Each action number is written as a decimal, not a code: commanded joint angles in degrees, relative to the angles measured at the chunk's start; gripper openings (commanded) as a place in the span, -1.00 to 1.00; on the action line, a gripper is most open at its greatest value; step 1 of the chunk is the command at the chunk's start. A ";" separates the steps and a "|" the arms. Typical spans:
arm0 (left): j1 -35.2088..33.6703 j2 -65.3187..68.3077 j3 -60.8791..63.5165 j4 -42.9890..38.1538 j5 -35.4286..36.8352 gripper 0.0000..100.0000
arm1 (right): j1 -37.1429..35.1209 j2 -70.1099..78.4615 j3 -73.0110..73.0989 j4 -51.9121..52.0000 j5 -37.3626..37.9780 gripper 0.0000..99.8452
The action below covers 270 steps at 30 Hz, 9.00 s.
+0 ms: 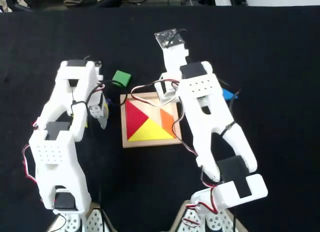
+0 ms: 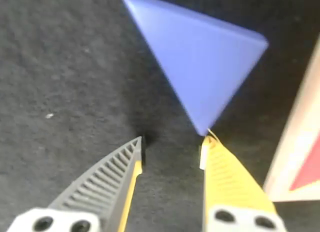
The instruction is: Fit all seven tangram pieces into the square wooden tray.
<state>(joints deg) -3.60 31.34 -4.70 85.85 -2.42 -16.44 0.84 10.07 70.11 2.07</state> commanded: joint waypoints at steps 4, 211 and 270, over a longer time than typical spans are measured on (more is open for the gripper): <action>2.59 -10.37 2.51 -6.68 3.34 -0.60 | 1.05 -3.47 -0.31 -1.05 -0.53 -0.98; -34.42 -69.27 73.36 -38.86 3.25 -0.59 | 1.67 4.26 10.77 -21.01 36.48 -0.65; -33.10 -69.27 73.36 -38.86 3.25 -0.59 | -0.97 4.79 14.46 -18.99 38.95 -0.48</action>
<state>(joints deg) -37.45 -36.62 68.97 47.78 0.66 -16.35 8.22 24.75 50.51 40.92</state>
